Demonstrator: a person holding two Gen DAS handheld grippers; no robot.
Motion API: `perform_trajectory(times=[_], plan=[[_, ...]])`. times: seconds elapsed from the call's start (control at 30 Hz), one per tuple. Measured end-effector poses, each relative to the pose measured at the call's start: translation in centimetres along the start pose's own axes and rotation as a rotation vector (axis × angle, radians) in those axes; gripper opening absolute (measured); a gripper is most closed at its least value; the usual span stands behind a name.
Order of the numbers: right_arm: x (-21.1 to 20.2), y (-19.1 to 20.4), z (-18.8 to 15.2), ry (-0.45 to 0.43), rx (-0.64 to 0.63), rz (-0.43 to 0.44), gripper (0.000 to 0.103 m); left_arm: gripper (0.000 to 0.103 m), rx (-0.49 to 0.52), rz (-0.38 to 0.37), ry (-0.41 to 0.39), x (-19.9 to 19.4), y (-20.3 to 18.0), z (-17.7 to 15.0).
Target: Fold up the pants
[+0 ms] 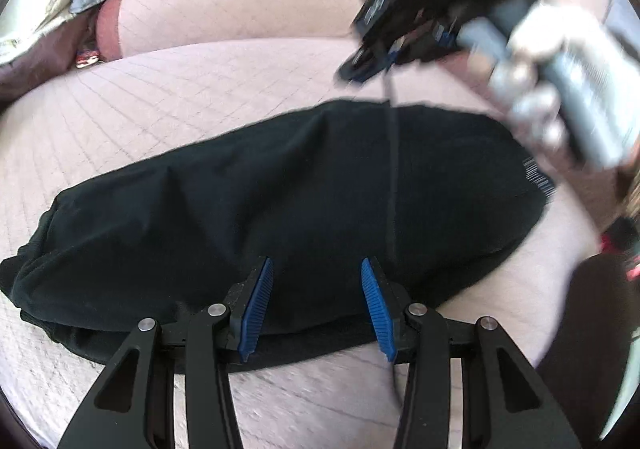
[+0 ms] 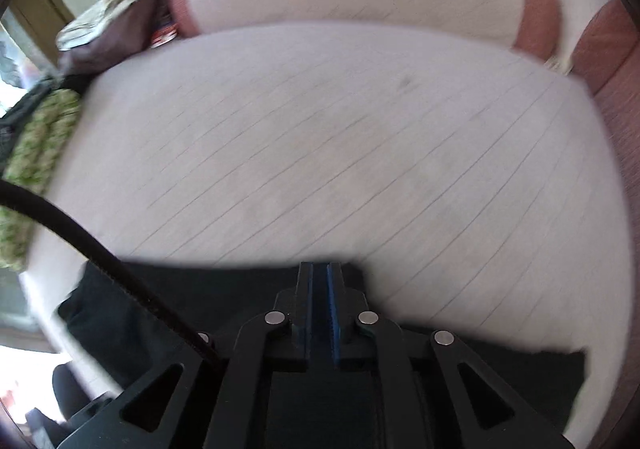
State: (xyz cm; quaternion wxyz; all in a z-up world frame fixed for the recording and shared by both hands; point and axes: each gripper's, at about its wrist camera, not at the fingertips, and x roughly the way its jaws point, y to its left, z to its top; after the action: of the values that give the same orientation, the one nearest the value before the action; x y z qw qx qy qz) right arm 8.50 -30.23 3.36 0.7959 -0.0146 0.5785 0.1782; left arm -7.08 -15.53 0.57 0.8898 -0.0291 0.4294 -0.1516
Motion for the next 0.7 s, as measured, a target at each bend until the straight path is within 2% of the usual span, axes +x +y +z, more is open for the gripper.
perform_trajectory(times=[0.07,0.1,0.13,0.2,0.27,0.3,0.4,0.43,0.5,0.57,0.63,0.67,0.7], plan=[[0.8,0.6,-1.0,0.018,0.0,0.009,0.015,0.046,0.001,-0.002,-0.062,-2.0,0.3,0.3],[1.7,0.7,-1.1,0.026,-0.003,-0.03,0.026,0.047,-0.004,0.013,-0.1,-3.1,0.8,0.5],[2.6,0.6,-0.9,0.037,0.002,-0.069,0.042,0.049,-0.017,0.042,-0.139,-4.2,1.6,0.6],[4.8,0.0,-0.7,0.057,0.012,-0.192,0.044,0.054,-0.067,0.146,-0.203,-5.9,3.9,0.9],[3.9,0.6,-1.1,-0.015,0.022,-0.237,0.046,0.055,-0.137,0.251,-0.244,-7.4,6.6,0.9],[2.9,1.1,-1.6,-0.049,0.022,-0.218,0.046,0.055,-0.172,0.294,-0.26,-8.0,8.0,0.8],[-0.6,3.4,-5.0,-0.103,-0.019,-0.08,0.047,0.056,-0.319,0.461,-0.271,-9.5,13.2,0.1],[-1.4,4.4,-6.4,-0.107,-0.042,-0.05,0.047,0.056,-0.36,0.486,-0.263,-9.7,14.3,-0.2],[-2.4,6.4,-9.5,-0.109,-0.096,-0.013,0.047,0.056,-0.46,0.486,-0.244,-9.8,16.9,-0.6],[-2.0,8.2,-12.8,-0.083,-0.136,0.006,0.044,0.056,-0.558,0.445,-0.216,-9.4,19.0,-1.3],[-0.3,8.5,-15.4,-0.021,-0.143,-0.006,0.031,0.056,-0.616,0.41,-0.194,-9.3,20.0,-2.4],[0.4,8.5,-16.4,0.008,-0.139,-0.004,0.03,0.056,-0.636,0.392,-0.184,-9.2,20.3,-2.8],[0.4,8.7,-17.8,-0.019,-0.157,-0.017,0.031,0.056,-0.655,0.372,-0.175,-9.1,20.5,-3.3]])
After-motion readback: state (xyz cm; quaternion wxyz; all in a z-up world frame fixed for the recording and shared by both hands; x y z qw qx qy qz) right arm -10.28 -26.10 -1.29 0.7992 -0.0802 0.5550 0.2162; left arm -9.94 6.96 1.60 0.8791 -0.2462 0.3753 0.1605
